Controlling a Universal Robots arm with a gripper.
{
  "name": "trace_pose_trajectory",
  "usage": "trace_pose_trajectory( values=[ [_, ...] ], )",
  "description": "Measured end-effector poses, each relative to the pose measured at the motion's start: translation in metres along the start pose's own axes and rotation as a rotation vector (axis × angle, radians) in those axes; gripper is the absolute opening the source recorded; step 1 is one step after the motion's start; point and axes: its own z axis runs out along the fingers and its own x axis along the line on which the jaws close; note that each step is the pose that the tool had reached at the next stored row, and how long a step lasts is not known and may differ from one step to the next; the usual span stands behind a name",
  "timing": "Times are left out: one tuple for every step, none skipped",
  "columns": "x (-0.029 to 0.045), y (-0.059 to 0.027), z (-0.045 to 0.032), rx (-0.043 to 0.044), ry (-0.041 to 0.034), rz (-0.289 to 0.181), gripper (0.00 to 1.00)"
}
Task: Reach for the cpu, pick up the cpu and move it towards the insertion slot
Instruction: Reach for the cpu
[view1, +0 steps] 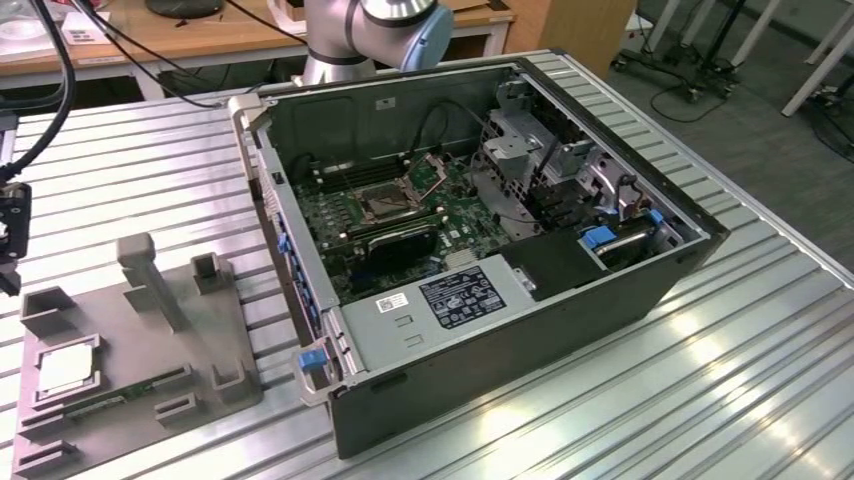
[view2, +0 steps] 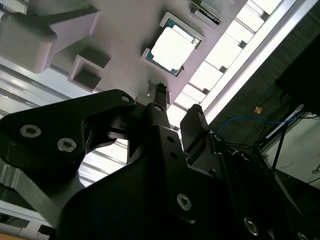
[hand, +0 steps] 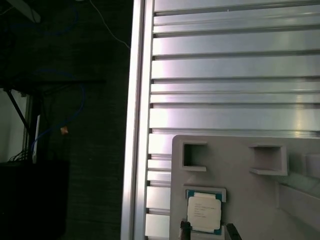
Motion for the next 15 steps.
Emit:
trace_pose_trajectory(
  values=[
    [0.0001,-0.0007,0.0012,0.0,0.0001,0.0,0.39],
    [0.0001,-0.0014,0.0024,-0.0001,0.0001,0.0,0.4],
    [0.0001,-0.0021,0.0037,-0.0001,0.0,0.0,0.46],
    [0.0001,-0.0026,0.0052,-0.0003,-0.0001,0.0,0.46],
    [0.0001,-0.0031,0.0066,-0.0002,0.0,0.0,0.52],
    [0.0001,-0.0038,0.0082,-0.0001,0.0002,0.0,0.58],
    [0.0001,-0.0046,0.01,-0.0001,0.0001,0.0,0.64],
    [0.0002,-0.0053,0.0117,0.0,0.0001,0.0,0.64],
    [0.0002,-0.0058,0.0135,-0.0001,0.0,0.0,0.69],
    [0.0003,-0.0061,0.0155,-0.0001,-0.0002,0.001,0.69],
    [0.0002,-0.0065,0.0173,-0.0002,-0.0004,0.002,0.75],
    [0.0,-0.0069,0.019,-0.0001,-0.0003,0.003,0.81],
    [-0.0002,-0.0072,0.0208,-0.0001,-0.0004,0.005,0.87],
    [-0.0003,-0.0074,0.0226,-0.0004,-0.0005,0.007,0.87],
    [-0.0004,-0.0075,0.0242,-0.0006,-0.0006,0.009,0.87]
  ],
)
